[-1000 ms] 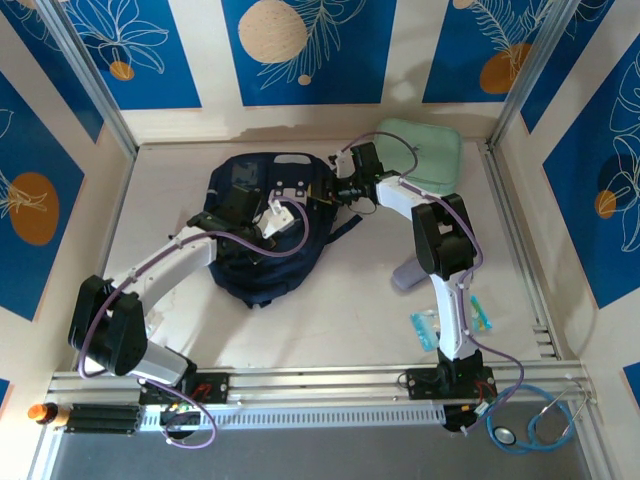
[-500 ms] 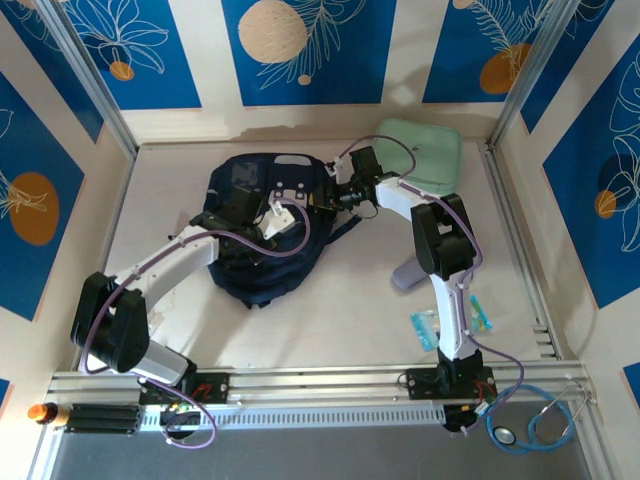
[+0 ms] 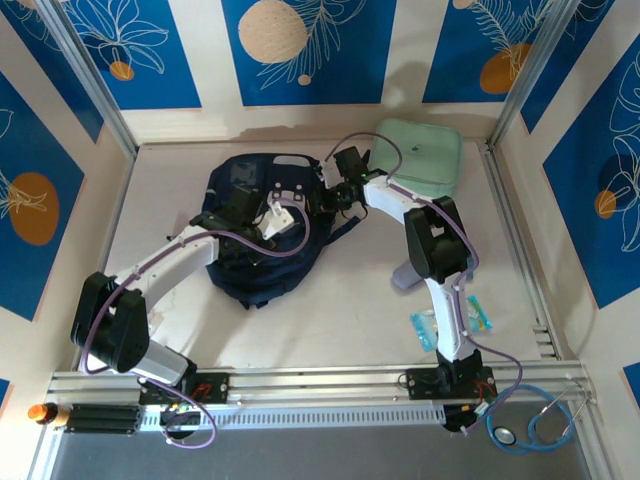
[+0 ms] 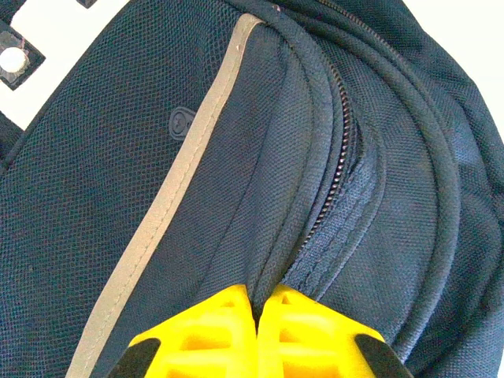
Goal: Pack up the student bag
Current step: Unzip the student bag at the top-center of the table.
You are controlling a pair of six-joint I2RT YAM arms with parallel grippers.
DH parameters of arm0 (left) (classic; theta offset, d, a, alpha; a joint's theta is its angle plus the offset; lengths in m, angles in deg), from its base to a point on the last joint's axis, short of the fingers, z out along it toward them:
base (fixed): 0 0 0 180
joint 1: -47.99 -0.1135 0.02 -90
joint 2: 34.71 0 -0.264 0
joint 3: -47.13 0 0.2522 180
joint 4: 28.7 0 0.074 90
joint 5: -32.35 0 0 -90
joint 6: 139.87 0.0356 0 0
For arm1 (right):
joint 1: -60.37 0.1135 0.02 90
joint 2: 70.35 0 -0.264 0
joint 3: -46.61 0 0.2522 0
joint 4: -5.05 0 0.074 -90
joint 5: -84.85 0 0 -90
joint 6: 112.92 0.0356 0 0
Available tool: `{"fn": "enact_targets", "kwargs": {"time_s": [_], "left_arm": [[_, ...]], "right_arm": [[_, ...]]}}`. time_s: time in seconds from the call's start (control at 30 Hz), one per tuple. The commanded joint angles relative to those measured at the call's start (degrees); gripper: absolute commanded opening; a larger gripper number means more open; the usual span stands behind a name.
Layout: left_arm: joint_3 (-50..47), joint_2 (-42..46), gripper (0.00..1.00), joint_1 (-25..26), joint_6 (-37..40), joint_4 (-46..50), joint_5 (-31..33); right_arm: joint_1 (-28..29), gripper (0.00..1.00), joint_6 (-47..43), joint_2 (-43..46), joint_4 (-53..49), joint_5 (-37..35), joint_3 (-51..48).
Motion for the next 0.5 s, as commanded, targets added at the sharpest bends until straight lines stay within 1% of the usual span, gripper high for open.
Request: {"fn": "enact_targets", "kwargs": {"time_s": [0.0, 0.2, 0.37, 0.47], "left_arm": [[1.28, -0.09, 0.00, -0.05, -1.30, -0.93, 0.23], [1.03, 0.86, 0.00, -0.08, -2.34, -1.12, 0.90], [1.47, 2.23, 0.00, -0.08, -4.53, -1.70, 2.05], [3.05, 3.02, 0.00, -0.08, -6.93, -1.81, 1.67]], "right_arm": [[1.62, 0.10, -0.58, 0.65, -2.02, -0.98, 0.80], [-0.16, 0.01, 3.51, 7.62, 4.74, 3.83, -4.27], [-1.45, 0.00, 6.59, 14.20, 11.06, 8.84, -11.22], [-1.71, 0.00, 8.78, 17.67, 14.51, 11.87, -15.39]]}}
